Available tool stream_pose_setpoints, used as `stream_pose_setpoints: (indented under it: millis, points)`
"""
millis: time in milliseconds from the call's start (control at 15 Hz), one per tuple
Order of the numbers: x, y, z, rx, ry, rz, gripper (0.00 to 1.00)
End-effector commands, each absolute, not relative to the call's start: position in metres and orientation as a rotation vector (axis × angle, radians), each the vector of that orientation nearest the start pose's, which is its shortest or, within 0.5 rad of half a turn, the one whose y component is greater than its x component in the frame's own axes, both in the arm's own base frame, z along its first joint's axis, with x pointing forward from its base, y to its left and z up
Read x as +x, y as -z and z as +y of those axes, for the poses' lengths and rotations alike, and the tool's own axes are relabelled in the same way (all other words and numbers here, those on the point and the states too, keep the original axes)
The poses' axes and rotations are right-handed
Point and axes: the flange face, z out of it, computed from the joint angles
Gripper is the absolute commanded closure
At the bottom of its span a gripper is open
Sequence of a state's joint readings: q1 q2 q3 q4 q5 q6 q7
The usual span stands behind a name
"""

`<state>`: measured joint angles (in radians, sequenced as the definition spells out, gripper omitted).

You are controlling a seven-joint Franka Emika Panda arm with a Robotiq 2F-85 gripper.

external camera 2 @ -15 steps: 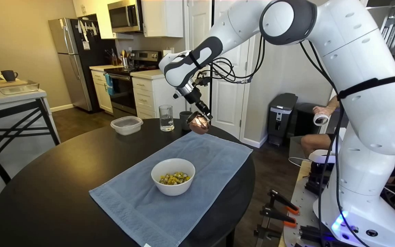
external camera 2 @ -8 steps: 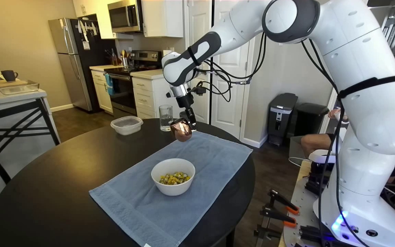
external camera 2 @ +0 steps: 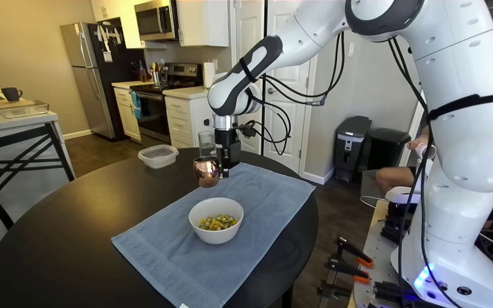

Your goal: Pour the items in the cup into the bowl

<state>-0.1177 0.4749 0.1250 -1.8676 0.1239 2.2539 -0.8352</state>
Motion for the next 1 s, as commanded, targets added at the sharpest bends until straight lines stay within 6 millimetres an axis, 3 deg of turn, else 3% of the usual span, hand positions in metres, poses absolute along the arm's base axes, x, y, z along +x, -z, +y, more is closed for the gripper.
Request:
stream_pose_setpoints:
  millis: [0,267,600,933]
  points:
    - [0.597,-0.248,-0.005,-2.705,0.023,-1.116,0.97]
    - [0.576,-0.224,-0.022,-2.703,-0.077,-1.091,0.97]
    - [0.569,-0.227,-0.067,-2.807,-0.112,-1.04,0.97]
    - [0.565,-0.221,-0.08,-2.825,-0.146,-1.042,0.96]
